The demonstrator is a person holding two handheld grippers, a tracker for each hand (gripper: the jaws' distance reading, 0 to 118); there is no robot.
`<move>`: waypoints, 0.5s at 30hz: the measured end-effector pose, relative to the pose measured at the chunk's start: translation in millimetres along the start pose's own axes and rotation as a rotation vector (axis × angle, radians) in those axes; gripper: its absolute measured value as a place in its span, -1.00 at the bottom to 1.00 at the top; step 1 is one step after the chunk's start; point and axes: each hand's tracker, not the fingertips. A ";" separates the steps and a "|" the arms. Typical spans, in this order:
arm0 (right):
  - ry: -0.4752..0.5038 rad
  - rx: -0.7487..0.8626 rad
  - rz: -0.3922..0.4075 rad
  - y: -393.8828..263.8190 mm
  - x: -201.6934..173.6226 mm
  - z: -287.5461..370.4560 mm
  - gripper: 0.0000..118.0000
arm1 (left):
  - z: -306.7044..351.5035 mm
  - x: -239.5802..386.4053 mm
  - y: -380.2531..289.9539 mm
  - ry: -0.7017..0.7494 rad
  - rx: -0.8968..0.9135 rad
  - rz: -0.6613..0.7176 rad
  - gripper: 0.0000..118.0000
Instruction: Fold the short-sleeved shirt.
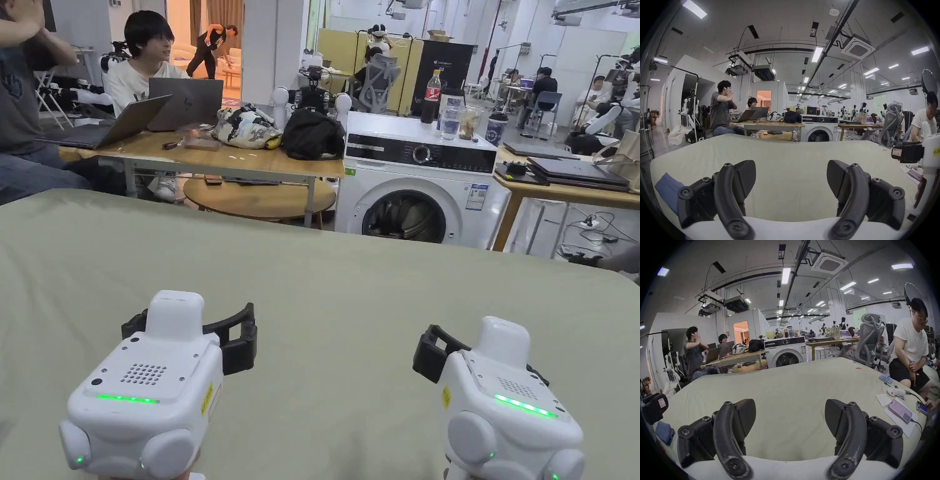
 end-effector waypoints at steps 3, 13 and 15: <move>-0.008 0.005 0.014 -0.4 0.1 -1.3 0.51 | -1.9 2.8 0.5 0.007 -0.010 -0.049 0.54; -0.036 0.005 0.056 -6.9 3.4 -1.2 0.51 | -2.1 3.9 -0.7 -0.004 -0.018 -0.061 0.54; -0.032 0.004 0.051 -9.2 5.8 0.4 0.51 | -2.2 3.2 -1.1 -0.011 -0.024 -0.043 0.54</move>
